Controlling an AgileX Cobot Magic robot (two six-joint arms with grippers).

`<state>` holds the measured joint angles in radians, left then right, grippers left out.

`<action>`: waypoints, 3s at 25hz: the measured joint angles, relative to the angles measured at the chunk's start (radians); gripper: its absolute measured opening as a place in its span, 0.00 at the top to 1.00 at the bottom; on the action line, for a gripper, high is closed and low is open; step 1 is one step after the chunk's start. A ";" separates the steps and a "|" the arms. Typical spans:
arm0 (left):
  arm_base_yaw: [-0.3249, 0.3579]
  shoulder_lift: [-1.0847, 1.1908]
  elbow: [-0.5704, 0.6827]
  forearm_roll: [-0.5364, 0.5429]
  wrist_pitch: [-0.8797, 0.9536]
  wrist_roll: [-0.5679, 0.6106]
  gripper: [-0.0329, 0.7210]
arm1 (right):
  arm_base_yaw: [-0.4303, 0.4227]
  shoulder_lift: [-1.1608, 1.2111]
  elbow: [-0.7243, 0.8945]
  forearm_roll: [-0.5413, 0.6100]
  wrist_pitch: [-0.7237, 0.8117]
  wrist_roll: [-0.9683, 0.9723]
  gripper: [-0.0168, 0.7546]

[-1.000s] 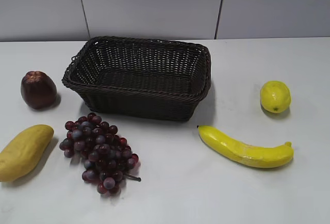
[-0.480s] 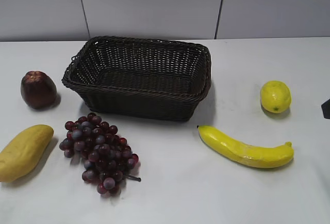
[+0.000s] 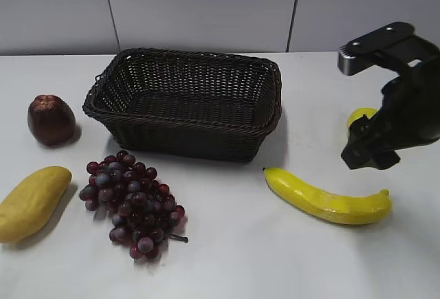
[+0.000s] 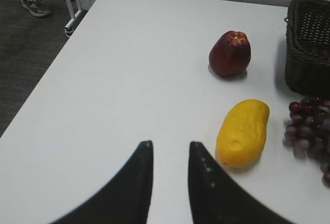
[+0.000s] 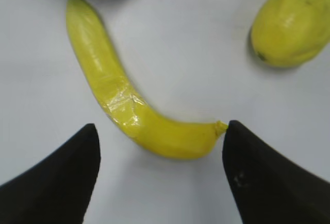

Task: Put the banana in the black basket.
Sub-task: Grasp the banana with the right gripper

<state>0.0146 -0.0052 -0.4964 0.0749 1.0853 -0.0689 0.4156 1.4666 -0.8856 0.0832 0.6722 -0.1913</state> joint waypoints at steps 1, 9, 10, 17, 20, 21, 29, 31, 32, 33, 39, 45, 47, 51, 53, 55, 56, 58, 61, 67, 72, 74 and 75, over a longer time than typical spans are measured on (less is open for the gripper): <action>0.000 0.000 0.000 0.000 0.000 0.000 0.65 | 0.013 0.028 -0.017 0.000 0.006 -0.003 0.21; 0.000 0.000 0.000 0.000 0.000 0.000 0.65 | 0.045 0.193 -0.057 0.021 0.017 -0.031 0.21; 0.000 0.000 0.000 0.000 0.000 0.000 0.65 | 0.045 0.205 -0.057 0.033 0.016 -0.045 0.21; 0.000 0.000 0.000 0.000 0.000 0.000 0.65 | 0.045 0.252 -0.057 0.051 -0.034 -0.134 0.20; 0.000 0.000 0.000 0.000 0.000 0.000 0.65 | 0.045 0.270 -0.058 0.065 -0.056 -0.189 0.20; 0.000 0.000 0.000 0.000 0.000 0.000 0.65 | 0.045 0.276 -0.058 0.069 -0.063 -0.203 0.20; 0.000 0.000 0.000 0.000 0.000 0.000 0.65 | 0.046 0.312 -0.058 0.111 -0.141 -0.276 0.20; 0.000 0.000 0.000 0.000 0.000 0.000 0.65 | 0.046 0.313 -0.055 0.127 -0.185 -0.295 0.20; 0.000 0.000 0.000 0.000 0.000 0.000 0.65 | 0.046 0.313 -0.051 0.141 -0.200 -0.310 0.20; 0.000 0.000 0.000 0.000 0.000 0.000 0.65 | 0.046 0.313 -0.046 0.155 -0.209 -0.330 0.20; 0.000 0.000 0.000 0.000 0.000 0.000 0.65 | 0.046 0.324 -0.035 0.276 -0.214 -0.441 0.20; 0.000 0.000 0.000 0.000 0.000 0.000 0.65 | 0.046 0.331 -0.034 0.301 -0.205 -0.493 0.20; 0.000 0.000 0.000 0.000 0.000 0.000 0.65 | 0.046 0.331 -0.034 0.292 -0.191 -0.499 0.20; 0.000 0.000 0.000 0.000 0.000 0.000 0.65 | 0.046 0.331 -0.027 0.250 -0.143 -0.500 0.20; 0.000 0.000 0.000 0.000 0.000 0.000 0.65 | 0.046 0.331 -0.012 0.229 -0.142 -0.501 0.20; 0.000 0.000 0.000 0.000 0.000 0.000 0.65 | 0.046 0.331 0.009 0.220 -0.154 -0.501 0.20; 0.000 0.000 0.000 0.000 0.000 0.000 0.65 | 0.046 0.331 0.019 0.216 -0.164 -0.501 0.20; 0.000 0.000 0.000 0.000 0.000 0.000 0.65 | 0.046 0.331 0.034 0.209 -0.192 -0.502 0.21; 0.000 0.000 0.000 0.000 0.000 0.000 0.65 | 0.046 0.332 0.040 0.193 -0.216 -0.502 0.21; 0.000 0.000 0.000 0.000 0.000 0.000 0.65 | 0.046 0.353 0.040 0.177 -0.232 -0.502 0.32; 0.000 0.000 0.000 0.000 0.000 0.000 0.65 | 0.046 0.363 0.041 0.175 -0.242 -0.502 0.47; 0.000 0.000 0.000 0.000 0.000 0.000 0.65 | 0.046 0.367 0.041 0.175 -0.245 -0.502 0.53; 0.000 0.000 0.000 0.000 0.000 0.000 0.65 | 0.046 0.368 0.041 0.175 -0.248 -0.502 0.53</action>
<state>0.0146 -0.0052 -0.4964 0.0749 1.0853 -0.0689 0.4618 1.8343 -0.8443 0.2581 0.4246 -0.6929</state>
